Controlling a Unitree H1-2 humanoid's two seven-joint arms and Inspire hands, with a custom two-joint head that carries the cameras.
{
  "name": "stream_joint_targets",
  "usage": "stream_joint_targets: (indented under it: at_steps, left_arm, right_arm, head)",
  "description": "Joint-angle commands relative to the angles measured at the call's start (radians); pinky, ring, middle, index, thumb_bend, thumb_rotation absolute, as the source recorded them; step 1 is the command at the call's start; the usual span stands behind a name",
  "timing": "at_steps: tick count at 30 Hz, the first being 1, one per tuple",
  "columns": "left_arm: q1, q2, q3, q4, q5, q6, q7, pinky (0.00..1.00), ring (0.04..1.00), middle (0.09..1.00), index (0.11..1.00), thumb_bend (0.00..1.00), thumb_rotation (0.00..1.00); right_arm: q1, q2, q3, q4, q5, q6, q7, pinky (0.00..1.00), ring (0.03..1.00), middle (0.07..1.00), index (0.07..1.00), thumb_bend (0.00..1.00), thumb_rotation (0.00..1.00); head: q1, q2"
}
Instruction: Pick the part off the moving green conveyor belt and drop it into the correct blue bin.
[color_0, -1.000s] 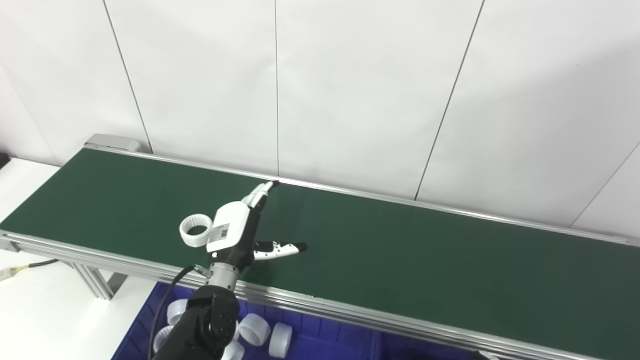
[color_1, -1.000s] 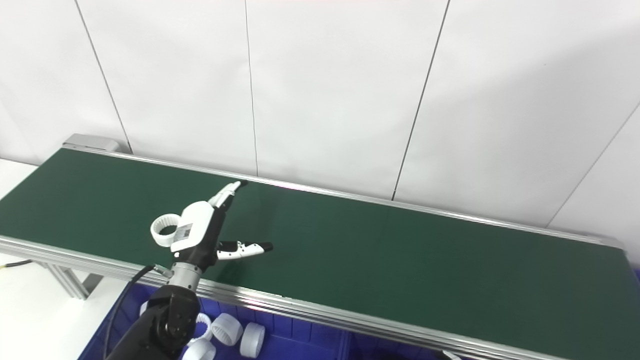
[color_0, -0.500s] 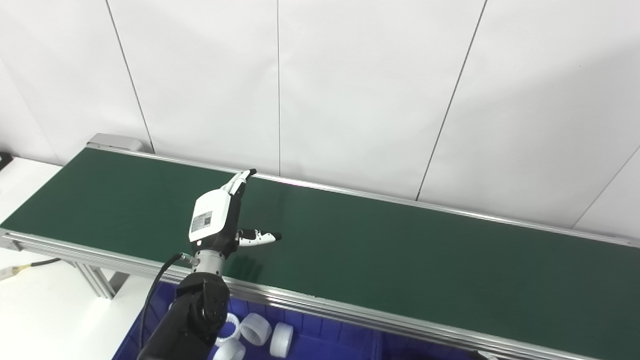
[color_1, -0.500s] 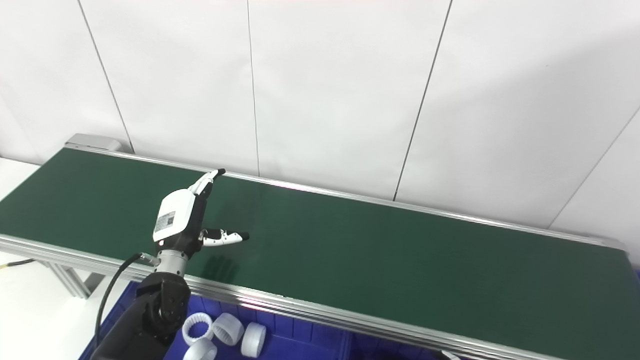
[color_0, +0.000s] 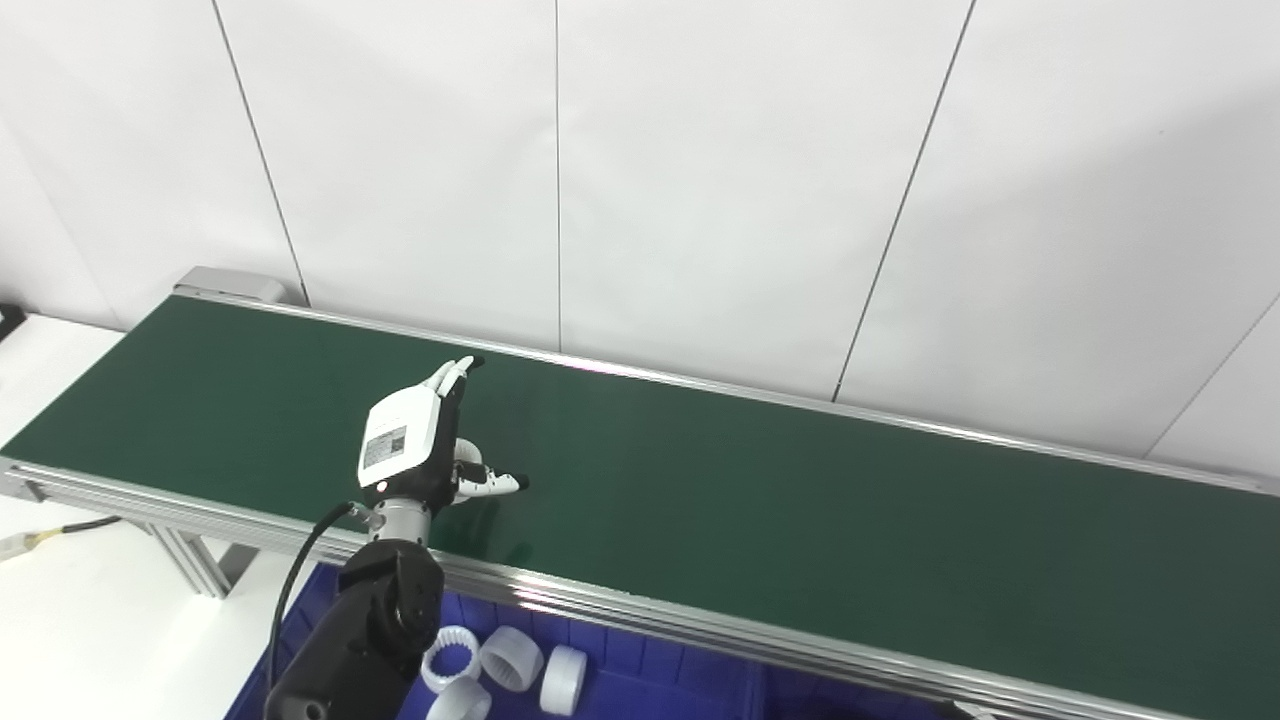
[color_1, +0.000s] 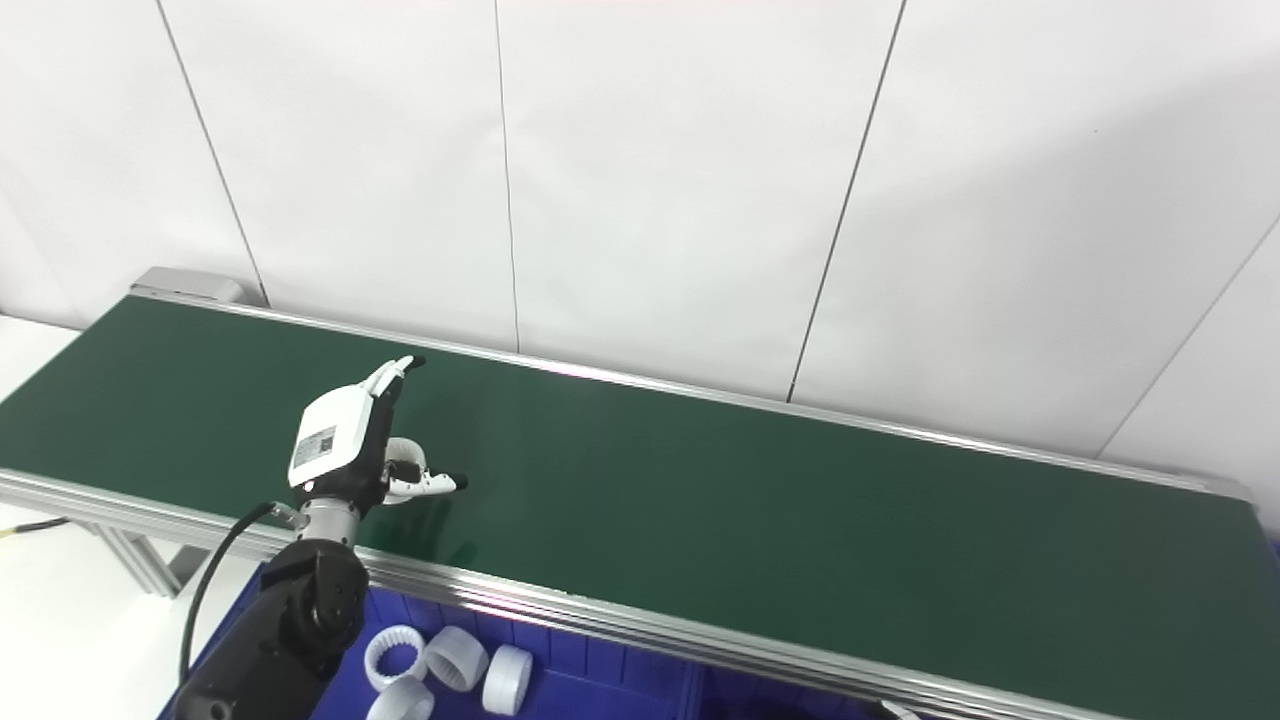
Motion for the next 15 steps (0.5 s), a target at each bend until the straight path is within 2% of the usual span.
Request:
stream_joint_targets:
  at_steps: [1, 12, 15]
  left_arm:
    - [-0.049, 0.027, 0.0, 0.011, -0.004, -0.007, 0.035, 0.77, 0.85, 0.9, 0.88, 0.82, 0.15]
    - [-0.084, 0.036, -0.024, 0.181, -0.045, -0.033, 0.076, 0.77, 0.843, 0.896, 0.873, 0.82, 0.14]
    - [-0.088, 0.042, -0.041, 0.21, -0.047, -0.037, 0.088, 0.75, 0.832, 0.886, 0.868, 0.78, 0.09]
  right_arm:
    - [-0.011, -0.011, -0.005, -0.019, 0.001, -0.047, -0.029, 0.59, 0.66, 0.694, 0.824, 0.8, 0.2]
    - [-0.005, -0.012, -0.005, -0.027, 0.0, -0.044, -0.03, 0.58, 0.657, 0.693, 0.822, 0.8, 0.21]
    - [-0.004, -0.014, -0.006, -0.024, 0.001, -0.053, -0.035, 0.58, 0.654, 0.689, 0.82, 0.8, 0.21]
  head:
    - [0.001, 0.0]
    - [0.0, 0.004]
    - [0.0, 0.005]
